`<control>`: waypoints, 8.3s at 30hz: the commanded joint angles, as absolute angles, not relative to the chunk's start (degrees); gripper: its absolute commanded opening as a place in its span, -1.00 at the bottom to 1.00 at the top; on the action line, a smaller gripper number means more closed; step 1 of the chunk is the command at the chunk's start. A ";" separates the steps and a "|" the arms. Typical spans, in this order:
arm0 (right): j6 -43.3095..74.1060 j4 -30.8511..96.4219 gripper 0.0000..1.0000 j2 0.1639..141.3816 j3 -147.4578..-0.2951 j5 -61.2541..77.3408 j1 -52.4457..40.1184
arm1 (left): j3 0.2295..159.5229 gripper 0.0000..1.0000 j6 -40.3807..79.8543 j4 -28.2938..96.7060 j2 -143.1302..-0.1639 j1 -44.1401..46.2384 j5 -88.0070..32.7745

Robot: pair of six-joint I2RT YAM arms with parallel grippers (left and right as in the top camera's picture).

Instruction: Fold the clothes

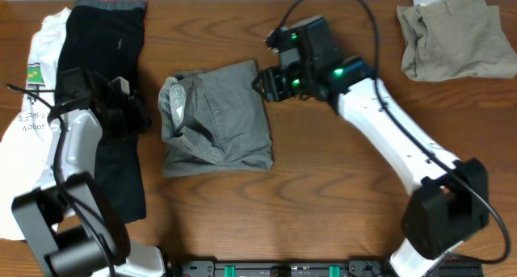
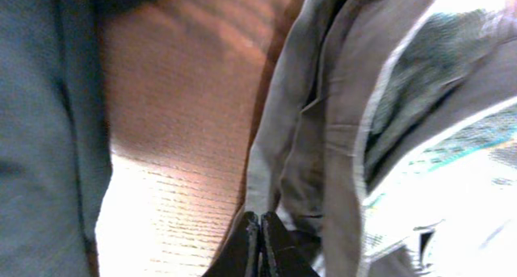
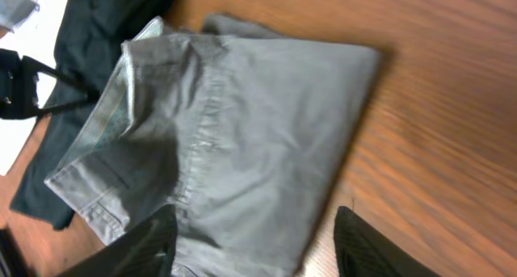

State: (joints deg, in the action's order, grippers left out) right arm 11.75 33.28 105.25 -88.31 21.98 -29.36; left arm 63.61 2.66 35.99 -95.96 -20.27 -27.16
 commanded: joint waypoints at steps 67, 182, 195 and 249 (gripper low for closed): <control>27.68 28.51 0.25 130.26 -93.34 25.06 -39.94 | 63.11 -0.88 9.78 35.31 -85.62 -25.89 -23.31; 7.70 12.25 -0.97 144.20 -86.11 71.46 -4.49 | 62.08 -0.87 9.74 29.41 -93.60 -14.26 -23.29; 8.64 22.50 -0.97 135.70 -100.01 55.48 -4.67 | 62.08 -0.88 9.74 29.41 -93.60 -14.26 -23.29; 32.86 12.88 -0.97 113.14 -111.02 4.19 14.39 | 62.08 -0.87 9.78 29.71 -93.60 -14.26 -23.29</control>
State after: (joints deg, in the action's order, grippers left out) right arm 26.46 13.89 117.47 -108.97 7.79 13.45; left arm 62.65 9.23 29.61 -93.12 -14.41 -23.57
